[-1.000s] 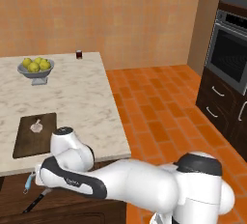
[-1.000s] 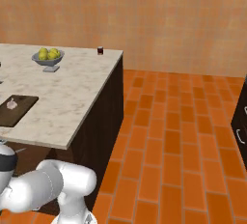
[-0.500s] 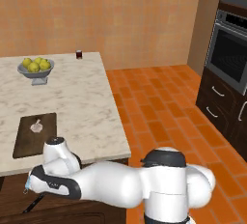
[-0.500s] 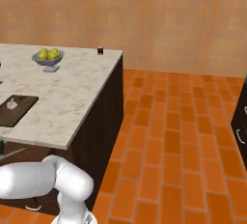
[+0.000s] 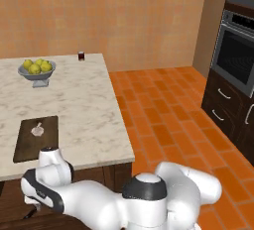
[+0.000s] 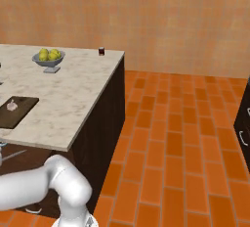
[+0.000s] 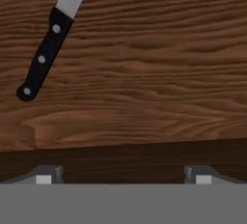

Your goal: Place the appropriate cutting tool for cutting the garlic skin on the cutting board.

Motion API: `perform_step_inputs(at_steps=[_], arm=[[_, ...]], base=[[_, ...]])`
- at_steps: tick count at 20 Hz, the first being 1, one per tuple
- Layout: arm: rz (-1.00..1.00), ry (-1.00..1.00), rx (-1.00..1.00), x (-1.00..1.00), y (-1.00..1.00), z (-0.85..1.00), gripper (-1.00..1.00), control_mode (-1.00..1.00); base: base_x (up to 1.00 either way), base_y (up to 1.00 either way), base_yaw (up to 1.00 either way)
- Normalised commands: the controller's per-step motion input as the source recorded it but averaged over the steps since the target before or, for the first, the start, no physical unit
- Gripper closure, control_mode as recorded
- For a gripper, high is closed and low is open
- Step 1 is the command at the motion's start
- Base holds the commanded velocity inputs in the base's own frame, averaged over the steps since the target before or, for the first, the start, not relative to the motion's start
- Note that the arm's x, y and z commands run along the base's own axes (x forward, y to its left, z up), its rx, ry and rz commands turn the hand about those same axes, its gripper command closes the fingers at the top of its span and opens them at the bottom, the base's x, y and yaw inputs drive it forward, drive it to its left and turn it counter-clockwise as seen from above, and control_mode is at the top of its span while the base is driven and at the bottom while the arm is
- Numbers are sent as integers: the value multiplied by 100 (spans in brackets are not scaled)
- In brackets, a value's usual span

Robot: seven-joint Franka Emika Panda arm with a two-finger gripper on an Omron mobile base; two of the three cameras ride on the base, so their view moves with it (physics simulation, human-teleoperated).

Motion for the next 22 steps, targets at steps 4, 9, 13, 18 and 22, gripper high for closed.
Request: perform_step_inputs(at_steps=[4,9,13,18,22], arm=[[3,15,0,-18,20,-27,-100,-100],[4,11,0,-30,22,-29,-100,-100],[4,5,0,-71,12,-17,-100,-100],[0,0,-2,-87,5,-3,-100,-100],[0,0,-1,-48,8,0,-100,-100]], base=[[0,0,0],[0,0,0],[0,0,0],[0,0,0],[0,0,0]])
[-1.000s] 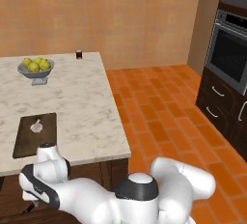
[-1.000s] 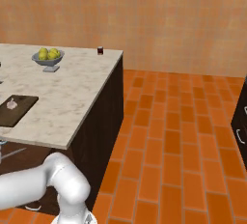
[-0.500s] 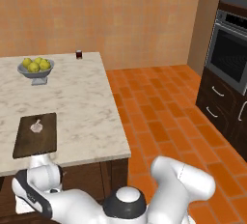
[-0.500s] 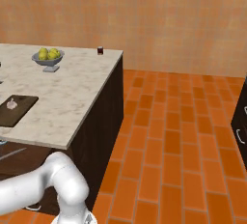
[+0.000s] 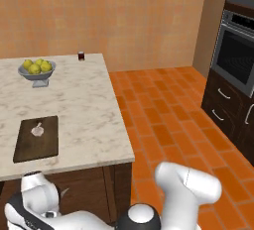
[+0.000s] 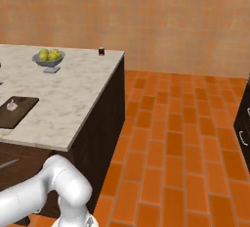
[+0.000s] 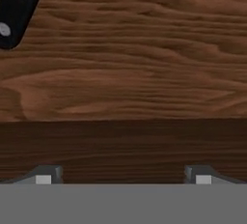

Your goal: Place the appropriate cutting tool for cutting the garlic skin on the cutting board.

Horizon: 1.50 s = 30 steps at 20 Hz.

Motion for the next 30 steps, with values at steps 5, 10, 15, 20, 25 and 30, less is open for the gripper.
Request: perform_step_inputs(at_steps=[5,10,15,20,25,30], arm=[[-3,0,-2,64,10,9,-100,-100],[-2,0,-7,97,32,0,-100,-100],[0,0,-10,53,69,-17,-100,-100],[0,0,-11,11,36,-32,-100,-100],[0,0,-10,4,4,-45,-100,-100],[0,-9,-6,7,1,-37,-100,-100]], base=[[0,0,0],[0,0,0],[0,0,0],[0,0,0],[0,0,0],[0,0,0]])
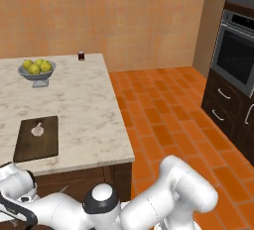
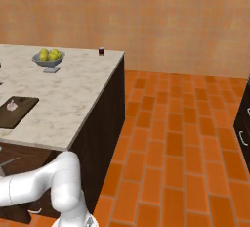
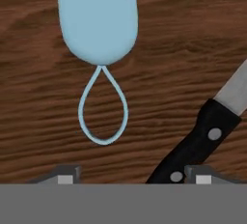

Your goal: Place the appropriate cutting tool for cutting the garlic skin on the cutting board.

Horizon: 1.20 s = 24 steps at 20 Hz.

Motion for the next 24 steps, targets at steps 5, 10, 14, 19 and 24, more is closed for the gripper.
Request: perform_step_inputs(at_steps=[5,10,14,19,24], arm=[[0,-8,0,-20,-17,-32,-100,-100],[0,-12,0,-24,-46,-5,-100,-100],[0,-16,2,-19,-61,-19,-100,-100],[-1,-16,12,-25,-52,-26,-100,-100],[-3,-15,15,-5,-31,-55,-100,-100]], base=[[0,0,0],[0,0,0],[0,0,0],[0,0,0],[0,0,0]])
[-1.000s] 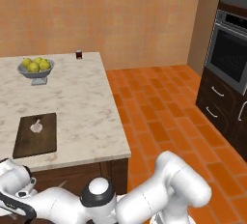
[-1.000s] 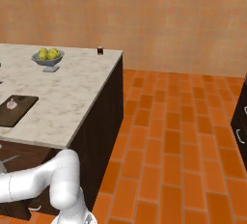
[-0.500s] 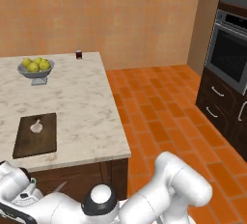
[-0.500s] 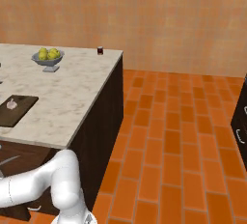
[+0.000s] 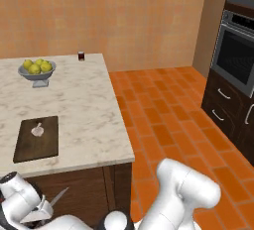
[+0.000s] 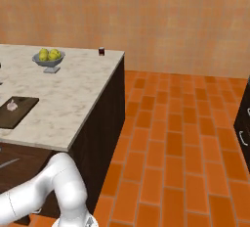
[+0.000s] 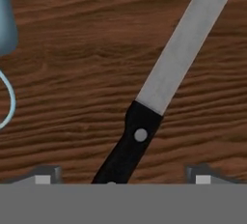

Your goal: Place the appropriate cutting tool for cutting the garlic skin on the cutting board.

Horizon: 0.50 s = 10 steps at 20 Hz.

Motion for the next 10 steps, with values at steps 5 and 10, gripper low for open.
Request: perform_step_inputs(at_steps=[5,10], arm=[[-2,-8,19,0,-11,-53,-100,-100],[-6,0,10,-9,-1,-70,100,-100]], base=[[0,0,0],[0,0,0]])
